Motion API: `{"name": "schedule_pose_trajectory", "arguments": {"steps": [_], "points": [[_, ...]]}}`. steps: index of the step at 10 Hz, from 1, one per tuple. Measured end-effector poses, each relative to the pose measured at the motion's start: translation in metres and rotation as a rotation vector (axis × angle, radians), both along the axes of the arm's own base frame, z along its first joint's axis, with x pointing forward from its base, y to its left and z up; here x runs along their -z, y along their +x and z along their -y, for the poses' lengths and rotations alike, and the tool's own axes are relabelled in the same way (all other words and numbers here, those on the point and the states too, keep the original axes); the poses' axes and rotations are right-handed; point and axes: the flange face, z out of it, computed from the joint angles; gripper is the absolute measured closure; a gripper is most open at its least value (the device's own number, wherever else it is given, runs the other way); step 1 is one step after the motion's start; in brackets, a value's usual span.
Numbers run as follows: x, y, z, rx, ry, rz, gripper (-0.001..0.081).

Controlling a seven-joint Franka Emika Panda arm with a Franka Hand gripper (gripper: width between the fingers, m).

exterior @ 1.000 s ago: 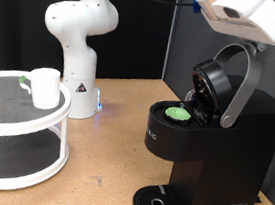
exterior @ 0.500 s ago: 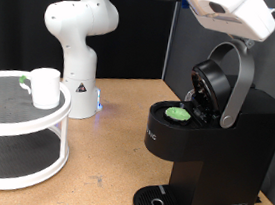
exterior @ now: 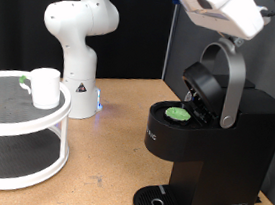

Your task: Make a cup of coffee with the keurig machine

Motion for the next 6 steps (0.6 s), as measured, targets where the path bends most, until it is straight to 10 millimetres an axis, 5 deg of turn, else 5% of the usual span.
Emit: {"name": "schedule_pose_trajectory", "arguments": {"steps": [6], "points": [[0.026, 0.0, 0.043, 0.03, -0.026, -0.054, 0.0805]]}}
